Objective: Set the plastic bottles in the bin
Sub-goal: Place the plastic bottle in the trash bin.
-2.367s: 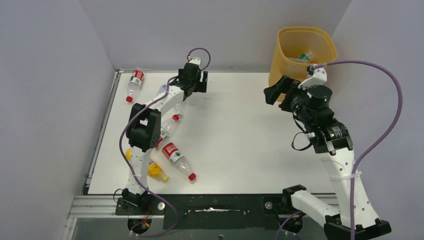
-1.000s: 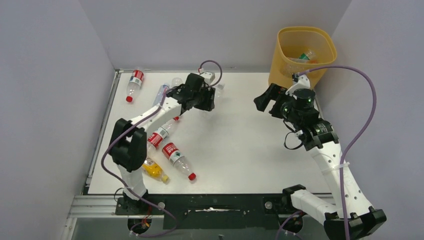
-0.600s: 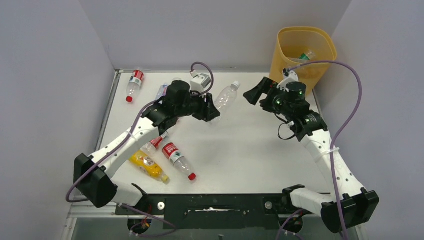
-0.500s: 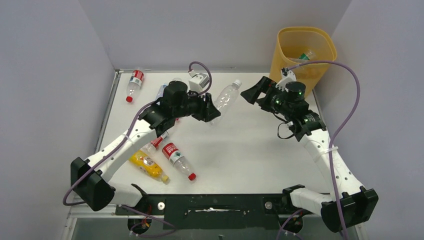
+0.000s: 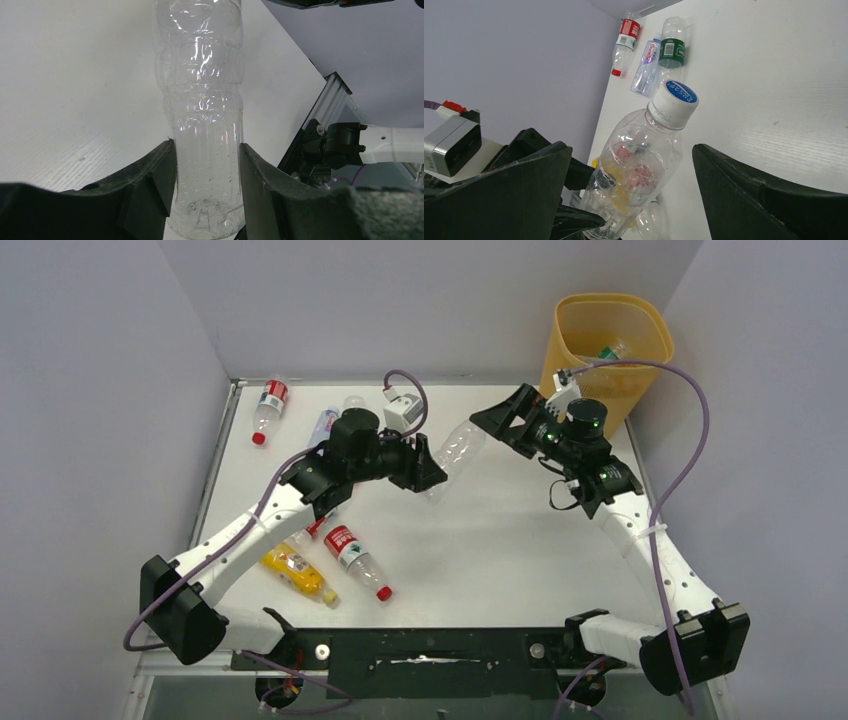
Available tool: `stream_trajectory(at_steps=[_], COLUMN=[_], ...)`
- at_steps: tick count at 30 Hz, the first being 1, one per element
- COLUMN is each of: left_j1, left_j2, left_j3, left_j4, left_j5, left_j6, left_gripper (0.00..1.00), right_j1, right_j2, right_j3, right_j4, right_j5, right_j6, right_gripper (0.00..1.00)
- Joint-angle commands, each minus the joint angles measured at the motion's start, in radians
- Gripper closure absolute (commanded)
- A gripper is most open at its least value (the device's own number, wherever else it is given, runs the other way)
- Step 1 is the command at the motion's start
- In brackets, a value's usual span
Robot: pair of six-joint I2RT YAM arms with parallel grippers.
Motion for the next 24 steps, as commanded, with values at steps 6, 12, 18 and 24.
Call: stream_trajectory(at_steps=[6,12,18,24], left_j1=[-0.03,-0.055,-0.062,-0.062], left_j2=[-0.024,-0.013,-0.006,0.007], left_j3=[0.052,0.073,0.069,0.069], left_j4=[0.093,0.1,0.101,0.069], left_j5=[0.024,0.014,-0.016,-0.105], left_j6=[-0.012,-0.013,-0.01,0.003], left_gripper=[0.61,0.61,0.61,0.54], right_j1=[0.031,0.047,0.054,0.057], right_j2=[0.035,0.07,0.085,0.089], right_j3=[-0.008,-0.007,-0.01,-0.001], right_j4=[0.061,0.093,0.112,0.105], right_j5=[-0.003,-0.016,-0.027,-0.041], right_j6=[0.015,0.028,0.034,0.023], right_gripper=[0.02,0.02,0.03,0.31])
